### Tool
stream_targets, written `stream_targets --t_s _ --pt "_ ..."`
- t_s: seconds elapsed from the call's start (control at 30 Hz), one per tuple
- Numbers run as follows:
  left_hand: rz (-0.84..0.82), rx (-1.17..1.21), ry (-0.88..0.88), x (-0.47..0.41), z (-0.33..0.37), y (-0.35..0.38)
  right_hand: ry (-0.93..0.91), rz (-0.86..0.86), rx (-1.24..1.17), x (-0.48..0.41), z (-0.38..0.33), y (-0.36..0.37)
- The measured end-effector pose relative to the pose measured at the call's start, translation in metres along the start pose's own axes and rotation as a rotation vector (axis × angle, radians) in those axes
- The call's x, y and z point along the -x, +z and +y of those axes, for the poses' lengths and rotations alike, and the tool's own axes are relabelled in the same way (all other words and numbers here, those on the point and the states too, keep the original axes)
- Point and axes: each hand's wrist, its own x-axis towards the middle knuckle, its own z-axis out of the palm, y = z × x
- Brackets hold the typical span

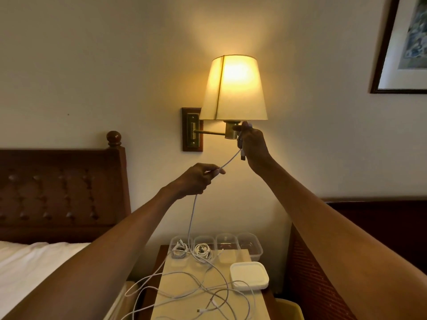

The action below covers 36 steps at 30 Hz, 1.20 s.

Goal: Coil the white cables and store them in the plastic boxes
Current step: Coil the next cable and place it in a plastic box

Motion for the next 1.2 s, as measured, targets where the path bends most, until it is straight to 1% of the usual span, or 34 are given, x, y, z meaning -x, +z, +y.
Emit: stream_targets --t_s 0.1,0.17,0.3,0.4,0.47,0.53,0.6,0.67,0.73,0.83,0.9,1.0,1.1,1.2 --pt "0.046 -0.133 0.107 0.0 0.01 0.002 -0.068 -0.011 0.195 -0.002 0.013 0.0" --pt "0.075 -0.253 0.171 -0.002 0.013 0.001 -0.067 -0.052 0.3 -0.001 0.027 0.0" --pt "0.187 -0.37 0.265 -0.008 0.02 -0.007 0.069 -0.19 0.487 0.004 0.05 -0.002" --pt "0.255 -0.404 0.304 -0.016 0.022 -0.017 0.188 -0.318 0.532 0.011 0.052 -0.004" --pt "0.276 -0.41 0.279 -0.023 0.019 -0.027 0.281 -0.389 0.493 0.015 0.05 -0.008" --pt "0.292 -0.42 0.263 -0.027 0.016 -0.035 0.332 -0.45 0.413 0.016 0.049 -0.015" --pt "0.302 -0.406 0.259 -0.028 0.013 -0.04 0.328 -0.476 0.293 0.018 0.048 -0.021" --pt "0.326 -0.393 0.246 -0.029 0.008 -0.04 0.314 -0.463 0.191 0.019 0.046 -0.023" --pt "0.378 -0.391 0.228 -0.031 0.003 -0.037 0.355 -0.439 0.08 0.022 0.043 -0.021" --pt "0.507 -0.358 0.227 -0.032 -0.001 -0.034 0.459 -0.487 -0.081 0.024 0.039 -0.019" --pt "0.565 -0.347 0.251 -0.032 0.001 -0.035 0.517 -0.511 -0.124 0.024 0.038 -0.019" --pt "0.6 -0.338 0.292 -0.033 0.009 -0.035 0.562 -0.526 -0.149 0.025 0.039 -0.018" --pt "0.62 -0.308 0.34 -0.036 0.02 -0.033 0.594 -0.489 -0.156 0.027 0.04 -0.012" --pt "0.652 -0.384 0.304 -0.038 0.02 -0.033 0.635 -0.493 -0.198 0.026 0.041 -0.01"
